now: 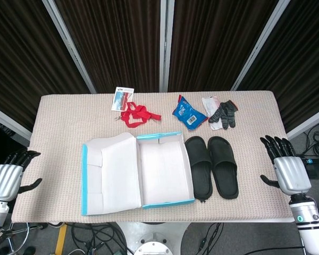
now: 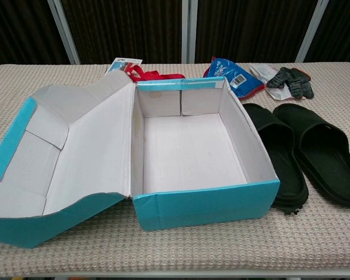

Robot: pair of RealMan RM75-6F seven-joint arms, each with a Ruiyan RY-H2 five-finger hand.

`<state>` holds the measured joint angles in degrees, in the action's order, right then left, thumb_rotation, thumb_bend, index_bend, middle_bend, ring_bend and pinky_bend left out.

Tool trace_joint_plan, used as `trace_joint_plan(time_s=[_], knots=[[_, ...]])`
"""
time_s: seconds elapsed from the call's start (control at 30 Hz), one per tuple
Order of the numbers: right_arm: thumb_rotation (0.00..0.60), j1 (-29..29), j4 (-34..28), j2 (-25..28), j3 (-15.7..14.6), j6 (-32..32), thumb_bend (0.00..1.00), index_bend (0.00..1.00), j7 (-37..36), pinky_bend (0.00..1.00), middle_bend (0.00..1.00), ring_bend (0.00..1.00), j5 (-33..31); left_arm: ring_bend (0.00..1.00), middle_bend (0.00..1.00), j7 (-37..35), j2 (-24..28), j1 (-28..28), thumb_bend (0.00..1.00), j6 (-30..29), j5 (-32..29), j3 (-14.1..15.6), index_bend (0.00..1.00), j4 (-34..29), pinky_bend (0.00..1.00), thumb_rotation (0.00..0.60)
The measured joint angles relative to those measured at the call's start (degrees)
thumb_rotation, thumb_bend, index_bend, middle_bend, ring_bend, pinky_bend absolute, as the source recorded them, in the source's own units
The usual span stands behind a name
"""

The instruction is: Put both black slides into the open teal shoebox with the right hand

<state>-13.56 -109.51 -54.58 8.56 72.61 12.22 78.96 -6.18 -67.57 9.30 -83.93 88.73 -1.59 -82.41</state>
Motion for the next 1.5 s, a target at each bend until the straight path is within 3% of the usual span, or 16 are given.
trace_joint_plan(time_s=[0.27, 0.6, 0.77, 1.0, 1.5], knots=[[0.6, -7.3, -4.5, 3.8, 2.9, -11.4, 0.04, 0.0, 1.9, 0.0, 0.1, 0.0, -8.8, 0.13, 0.23, -0.4, 0.5, 0.1, 0.17, 0.7, -0.3, 0.1, 0.24, -0.3, 0.2, 0.6], [0.6, -23.5, -2.5, 1.8, 4.8, -24.4, 0.04, 0.0, 12.2, 0.0, 0.11, 0.0, -28.7, 0.13, 0.23, -3.4, 0.2, -0.5, 0.17, 0.7, -1.0, 0.2, 0.24, 1.8, 0.2, 0.6], [0.6, -30.2, 0.5, -1.8, 3.2, -27.9, 0.04, 0.0, 16.8, 0.0, 0.11, 0.0, -38.0, 0.13, 0.23, -4.4, 0.3, -0.7, 0.17, 0.5, -1.0, 0.2, 0.24, 2.3, 0.2, 0.6], [0.6, -39.2, 5.7, -8.6, -1.8, -30.9, 0.03, 0.0, 22.2, 0.0, 0.11, 0.0, -48.4, 0.13, 0.24, -5.6, 0.2, -0.7, 0.17, 0.8, -1.0, 0.2, 0.24, 3.0, 0.2, 0.6], [0.6, -50.1, 15.4, -18.0, -7.2, -35.7, 0.03, 0.0, 22.4, 0.0, 0.11, 0.0, -59.8, 0.13, 0.23, -10.1, -0.5, -1.1, 0.16, 0.9, -0.6, 0.8, 0.24, 5.9, 0.2, 0.6]])
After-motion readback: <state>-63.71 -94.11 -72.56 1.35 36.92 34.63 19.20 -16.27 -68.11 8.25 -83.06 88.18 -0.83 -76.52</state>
